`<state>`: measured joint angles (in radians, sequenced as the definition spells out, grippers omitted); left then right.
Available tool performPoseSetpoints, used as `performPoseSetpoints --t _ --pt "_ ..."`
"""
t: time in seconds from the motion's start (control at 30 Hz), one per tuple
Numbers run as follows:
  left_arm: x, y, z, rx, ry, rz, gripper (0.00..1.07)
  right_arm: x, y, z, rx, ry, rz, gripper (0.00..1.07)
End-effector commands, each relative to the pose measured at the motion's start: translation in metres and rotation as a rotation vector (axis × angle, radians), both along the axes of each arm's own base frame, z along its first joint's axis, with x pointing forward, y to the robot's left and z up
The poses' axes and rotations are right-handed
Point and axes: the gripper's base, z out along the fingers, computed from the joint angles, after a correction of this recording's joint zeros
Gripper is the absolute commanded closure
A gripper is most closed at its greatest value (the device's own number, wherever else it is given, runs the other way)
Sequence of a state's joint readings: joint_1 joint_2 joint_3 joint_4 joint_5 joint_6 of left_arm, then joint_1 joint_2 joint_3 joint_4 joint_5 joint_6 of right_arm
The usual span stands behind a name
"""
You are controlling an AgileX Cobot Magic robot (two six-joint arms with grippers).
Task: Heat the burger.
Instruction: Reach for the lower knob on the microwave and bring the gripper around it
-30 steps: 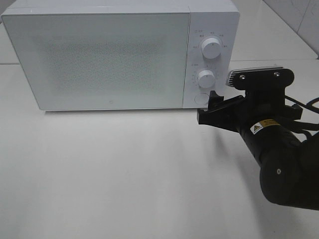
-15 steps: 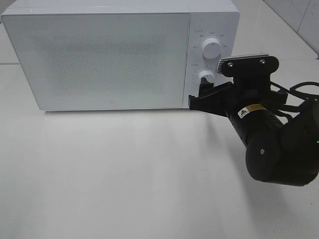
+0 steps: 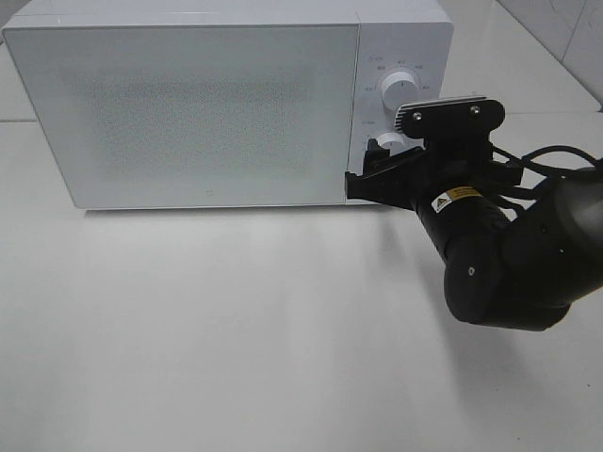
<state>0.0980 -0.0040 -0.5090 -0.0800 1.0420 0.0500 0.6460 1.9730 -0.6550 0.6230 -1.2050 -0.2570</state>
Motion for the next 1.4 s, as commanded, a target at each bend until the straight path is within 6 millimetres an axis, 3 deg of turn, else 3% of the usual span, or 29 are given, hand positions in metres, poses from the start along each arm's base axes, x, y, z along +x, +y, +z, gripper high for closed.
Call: performPoseSetpoints --t 0.03,0.4,0.6,1.17,1.33,1.4 --pt "-0.003 0.000 -0.001 -0.003 -0.021 0.003 0.09 0.009 0.005 0.002 0.007 -0.038 0.012 0.31" --pt "-0.003 0.000 -0.001 -0.003 -0.021 0.003 0.09 0.027 0.010 -0.017 0.002 -0.005 -0.013 0.31" --pt "-0.003 0.000 -0.001 -0.003 -0.021 0.003 0.09 0.038 0.005 -0.012 0.019 -0.018 -0.037 0.31" --pt "-0.003 0.000 -0.001 -0.003 -0.021 0.003 0.09 0.035 0.014 -0.011 0.052 -0.027 -0.024 0.35" --pt "-0.003 0.000 -0.001 -0.003 -0.021 0.003 0.09 0.035 0.014 -0.010 0.080 -0.026 -0.034 0.39" --pt "-0.003 0.000 -0.001 -0.003 -0.021 0.003 0.09 0.035 0.014 -0.010 0.080 -0.026 -0.034 0.47"
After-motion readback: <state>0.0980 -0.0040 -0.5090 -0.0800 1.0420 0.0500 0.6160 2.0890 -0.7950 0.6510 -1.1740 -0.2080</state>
